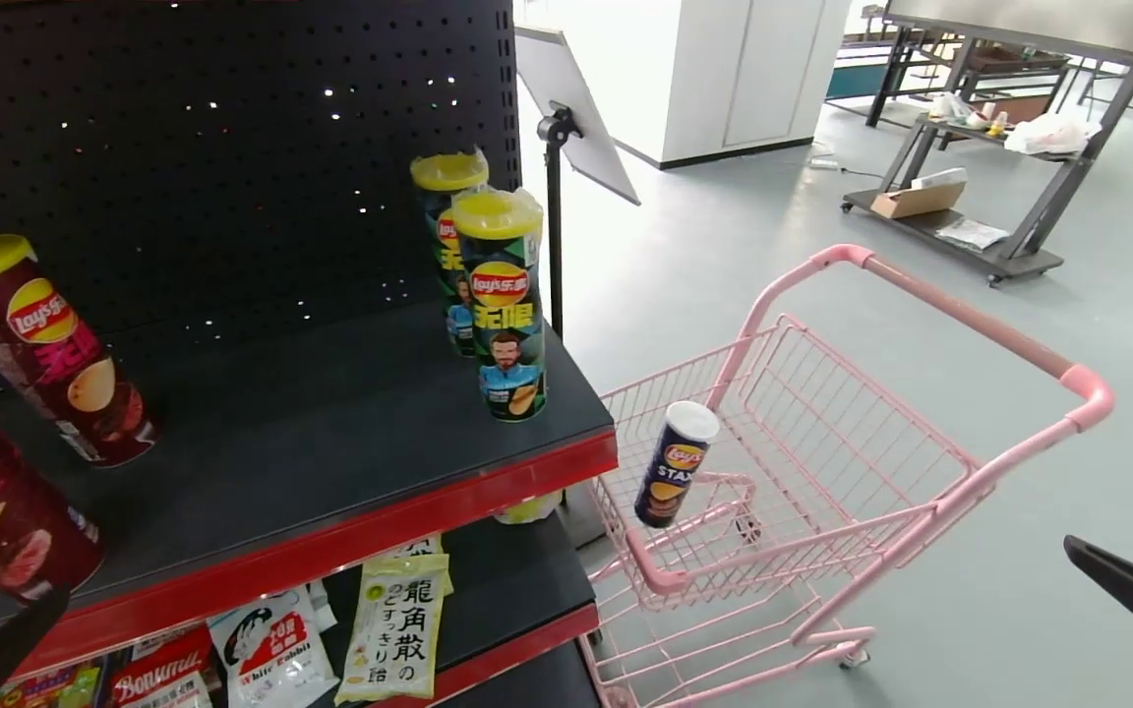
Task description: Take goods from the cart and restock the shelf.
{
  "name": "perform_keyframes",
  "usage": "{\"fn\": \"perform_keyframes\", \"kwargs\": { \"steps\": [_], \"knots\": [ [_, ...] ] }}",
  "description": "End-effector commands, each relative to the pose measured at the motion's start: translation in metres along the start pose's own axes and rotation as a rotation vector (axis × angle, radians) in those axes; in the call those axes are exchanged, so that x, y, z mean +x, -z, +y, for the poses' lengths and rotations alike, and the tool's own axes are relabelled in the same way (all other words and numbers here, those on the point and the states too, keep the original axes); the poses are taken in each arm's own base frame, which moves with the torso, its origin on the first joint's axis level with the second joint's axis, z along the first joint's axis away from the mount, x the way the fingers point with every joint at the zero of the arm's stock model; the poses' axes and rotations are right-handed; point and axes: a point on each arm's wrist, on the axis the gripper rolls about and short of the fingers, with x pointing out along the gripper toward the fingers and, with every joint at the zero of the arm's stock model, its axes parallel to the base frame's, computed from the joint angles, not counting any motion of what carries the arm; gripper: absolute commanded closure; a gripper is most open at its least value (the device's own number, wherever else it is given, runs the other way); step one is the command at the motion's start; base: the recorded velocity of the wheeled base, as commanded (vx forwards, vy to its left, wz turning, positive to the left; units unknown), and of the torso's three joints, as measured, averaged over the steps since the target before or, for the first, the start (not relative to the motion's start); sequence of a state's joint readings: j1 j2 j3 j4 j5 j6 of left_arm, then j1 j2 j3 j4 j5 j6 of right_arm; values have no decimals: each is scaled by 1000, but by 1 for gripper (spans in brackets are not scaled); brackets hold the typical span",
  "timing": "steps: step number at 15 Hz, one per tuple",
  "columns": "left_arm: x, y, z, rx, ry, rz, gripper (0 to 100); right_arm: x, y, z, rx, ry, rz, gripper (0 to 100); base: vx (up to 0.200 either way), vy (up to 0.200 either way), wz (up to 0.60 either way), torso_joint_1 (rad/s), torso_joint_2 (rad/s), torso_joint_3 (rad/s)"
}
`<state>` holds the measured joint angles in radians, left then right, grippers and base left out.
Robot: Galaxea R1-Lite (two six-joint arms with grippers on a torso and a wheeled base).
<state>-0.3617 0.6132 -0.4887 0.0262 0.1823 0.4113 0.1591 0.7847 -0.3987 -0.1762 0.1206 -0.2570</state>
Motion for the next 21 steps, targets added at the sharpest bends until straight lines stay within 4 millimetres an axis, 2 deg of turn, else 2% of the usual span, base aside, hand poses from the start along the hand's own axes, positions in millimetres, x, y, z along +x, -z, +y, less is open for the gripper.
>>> {"fn": "perform_keyframes", "kwargs": {
  "steps": [1,5,9,15,21],
  "knots": [
    [0,0,0,0,-1,2,0,1,1,0,0,-3,6,0,0,0,0,0,0,0],
    [0,0,0,0,-1,2,0,1,3,0,-5,7,16,0,0,0,0,0,0,0],
    [0,0,0,0,2,-3,0,0,5,1,-8,24,24,0,0,0,0,-121,311,182],
    [-8,5,-2,-4,40,-47,0,0,5,1,-10,25,23,0,0,0,0,-143,387,246],
    [-11,6,-2,-7,41,-60,0,1,8,1,-8,25,34,0,0,0,0,-174,535,354]
  ]
}}
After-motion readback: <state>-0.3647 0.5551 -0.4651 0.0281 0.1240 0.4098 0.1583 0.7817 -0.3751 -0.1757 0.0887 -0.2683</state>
